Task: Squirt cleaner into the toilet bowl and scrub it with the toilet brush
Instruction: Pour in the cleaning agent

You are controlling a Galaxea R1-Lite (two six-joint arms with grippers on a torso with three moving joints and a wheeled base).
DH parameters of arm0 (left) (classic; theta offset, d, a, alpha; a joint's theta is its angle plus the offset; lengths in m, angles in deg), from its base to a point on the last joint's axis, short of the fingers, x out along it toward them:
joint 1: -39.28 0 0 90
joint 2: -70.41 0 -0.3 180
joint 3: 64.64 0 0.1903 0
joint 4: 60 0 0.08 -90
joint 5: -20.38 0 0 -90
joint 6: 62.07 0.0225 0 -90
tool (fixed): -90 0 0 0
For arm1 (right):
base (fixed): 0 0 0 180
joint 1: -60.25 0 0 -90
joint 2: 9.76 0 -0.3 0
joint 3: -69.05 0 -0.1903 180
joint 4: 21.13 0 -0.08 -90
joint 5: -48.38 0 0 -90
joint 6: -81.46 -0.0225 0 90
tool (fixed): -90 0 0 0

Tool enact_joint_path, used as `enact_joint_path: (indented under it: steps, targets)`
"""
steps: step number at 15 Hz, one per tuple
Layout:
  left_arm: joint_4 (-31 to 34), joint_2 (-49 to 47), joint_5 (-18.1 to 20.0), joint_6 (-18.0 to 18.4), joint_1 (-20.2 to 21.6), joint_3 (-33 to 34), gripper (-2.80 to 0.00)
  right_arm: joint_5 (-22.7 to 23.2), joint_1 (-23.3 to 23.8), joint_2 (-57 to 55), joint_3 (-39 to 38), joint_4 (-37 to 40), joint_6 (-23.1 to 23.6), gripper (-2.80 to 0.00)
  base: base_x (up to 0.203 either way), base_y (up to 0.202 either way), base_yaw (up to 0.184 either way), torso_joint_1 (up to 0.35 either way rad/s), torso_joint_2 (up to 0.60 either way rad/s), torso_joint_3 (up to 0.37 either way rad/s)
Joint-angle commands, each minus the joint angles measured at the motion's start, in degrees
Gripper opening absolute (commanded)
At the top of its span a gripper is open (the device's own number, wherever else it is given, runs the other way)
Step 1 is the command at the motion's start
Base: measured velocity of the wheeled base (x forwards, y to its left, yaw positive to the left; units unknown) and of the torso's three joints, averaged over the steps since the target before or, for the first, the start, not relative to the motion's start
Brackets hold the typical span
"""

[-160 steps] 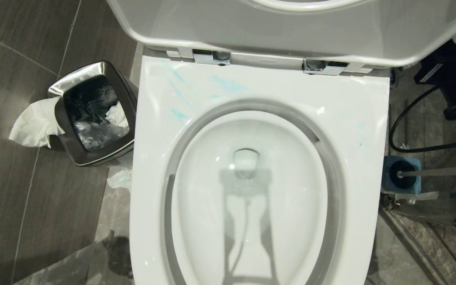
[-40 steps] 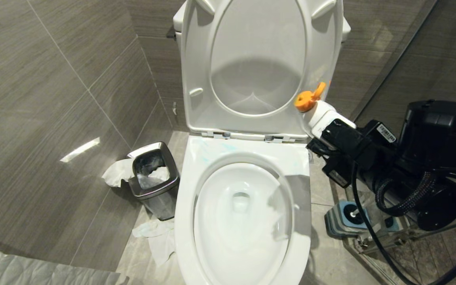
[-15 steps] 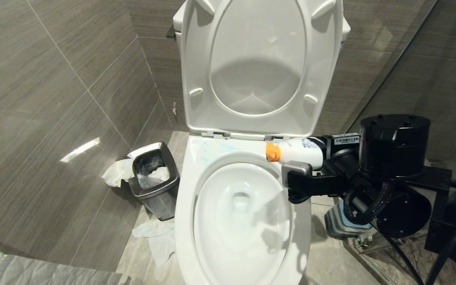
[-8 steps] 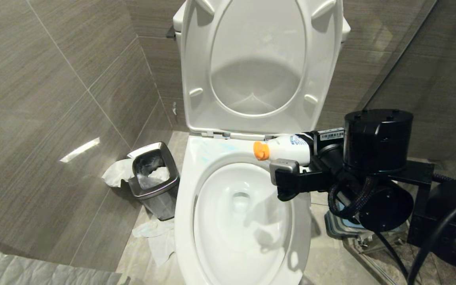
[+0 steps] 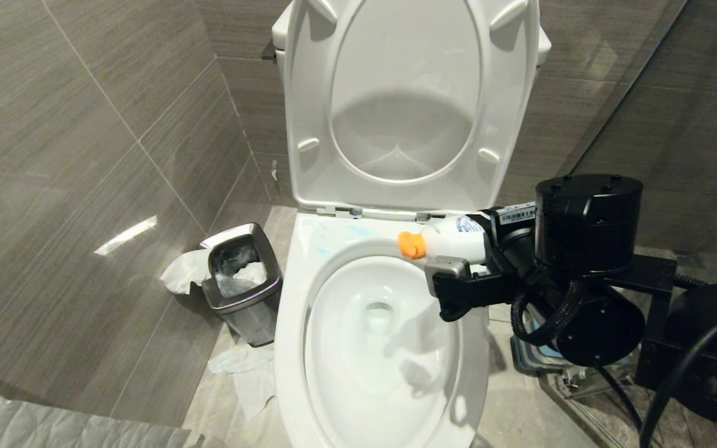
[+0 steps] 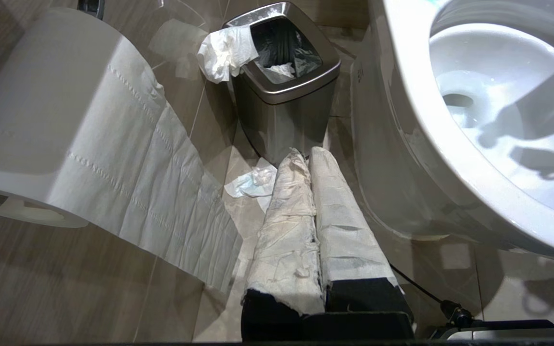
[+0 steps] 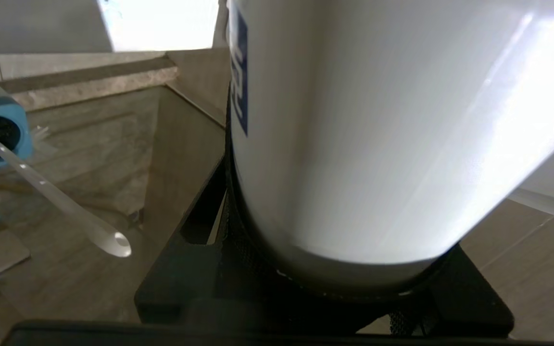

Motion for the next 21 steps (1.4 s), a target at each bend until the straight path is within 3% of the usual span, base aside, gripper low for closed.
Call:
enact_joint_path:
  steps: [1, 9, 13, 16, 21]
  targets:
    - [0.00, -0.09, 0.05, -0.04, 0.03, 0.00, -2.80, -0.90, -0.03, -0.04, 0.47, -0.20, 2.58, -2.80, 0.000, 0.000, 0.000, 0.000, 0.00, 0.000]
    - [0.00, -0.09, 0.05, -0.04, -0.02, 0.00, -2.80, -4.85, -0.03, 0.08, 0.49, -0.20, 11.89, -2.80, 0.000, 0.000, 0.000, 0.000, 0.00, 0.000]
    - [0.00, -0.09, 0.05, -0.04, -0.02, 0.00, -2.80, -5.47, -0.03, -0.24, 0.41, -0.29, 14.14, -2.80, 0.000, 0.000, 0.000, 0.000, 0.00, 0.000]
    - [0.00, -0.09, 0.05, -0.04, -0.02, 0.00, -2.80, -5.49, -0.03, -0.79, 0.62, -0.66, 13.09, -2.80, 0.000, 0.000, 0.000, 0.000, 0.00, 0.000]
    - [0.00, -0.09, 0.05, -0.04, -0.02, 0.00, -2.80, -5.47, -0.73, -3.08, 1.72, -1.35, 4.14, -2.80, 0.000, 0.000, 0.000, 0.000, 0.00, 0.000]
